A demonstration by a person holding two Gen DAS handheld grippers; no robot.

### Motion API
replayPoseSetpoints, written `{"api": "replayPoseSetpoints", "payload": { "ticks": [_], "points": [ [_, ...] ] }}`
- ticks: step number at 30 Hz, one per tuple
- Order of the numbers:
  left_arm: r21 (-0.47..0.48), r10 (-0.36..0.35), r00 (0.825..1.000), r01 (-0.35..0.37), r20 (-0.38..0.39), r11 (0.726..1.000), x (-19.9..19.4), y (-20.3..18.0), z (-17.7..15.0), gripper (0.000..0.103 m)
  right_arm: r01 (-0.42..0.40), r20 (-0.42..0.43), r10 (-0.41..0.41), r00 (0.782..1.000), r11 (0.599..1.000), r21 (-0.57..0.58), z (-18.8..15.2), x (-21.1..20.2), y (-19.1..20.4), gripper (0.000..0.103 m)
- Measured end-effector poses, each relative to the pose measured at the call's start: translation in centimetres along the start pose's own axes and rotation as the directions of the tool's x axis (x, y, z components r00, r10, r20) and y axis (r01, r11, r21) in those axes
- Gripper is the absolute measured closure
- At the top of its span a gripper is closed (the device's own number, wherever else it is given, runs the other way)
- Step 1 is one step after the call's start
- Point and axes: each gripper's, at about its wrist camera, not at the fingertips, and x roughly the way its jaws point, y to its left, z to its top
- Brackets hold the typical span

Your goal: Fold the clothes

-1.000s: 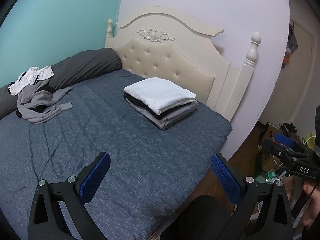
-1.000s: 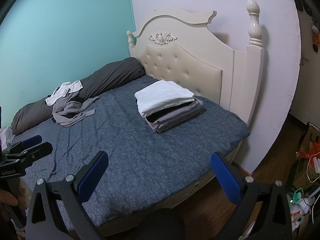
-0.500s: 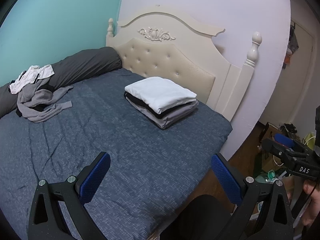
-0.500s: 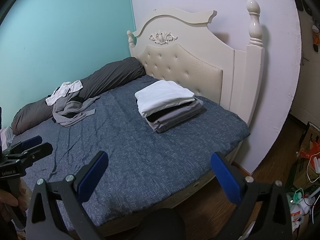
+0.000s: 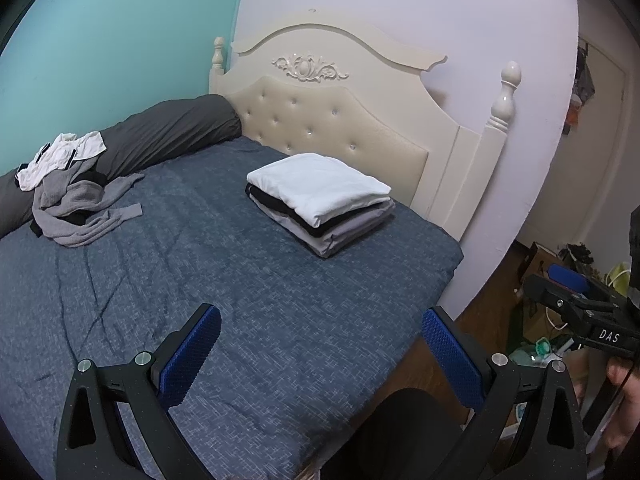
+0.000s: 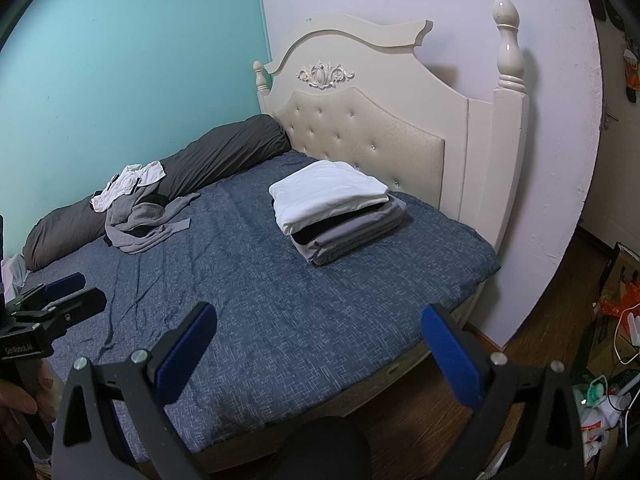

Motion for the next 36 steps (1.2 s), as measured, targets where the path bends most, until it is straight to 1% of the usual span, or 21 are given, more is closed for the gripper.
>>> {"api": "replayPoseSetpoints", "payload": {
  "ticks": [7, 36],
  "points": [
    [-0.007, -0.009, 1.000, 0.009, 0.000, 1.000, 0.01, 0.14, -0.01, 0.000, 0.001, -0.003, -0.001, 1.000, 1.000, 0.000, -0.10, 0.05, 0.13, 0.000],
    [-0.016, -0.007, 1.000, 0.007, 0.007, 1.000, -0.08, 0.38, -0.19, 0.001, 0.005, -0.005, -0.005, 1.000, 1.000, 0.002, -0.16, 0.05, 0.24, 0.000]
  ]
}}
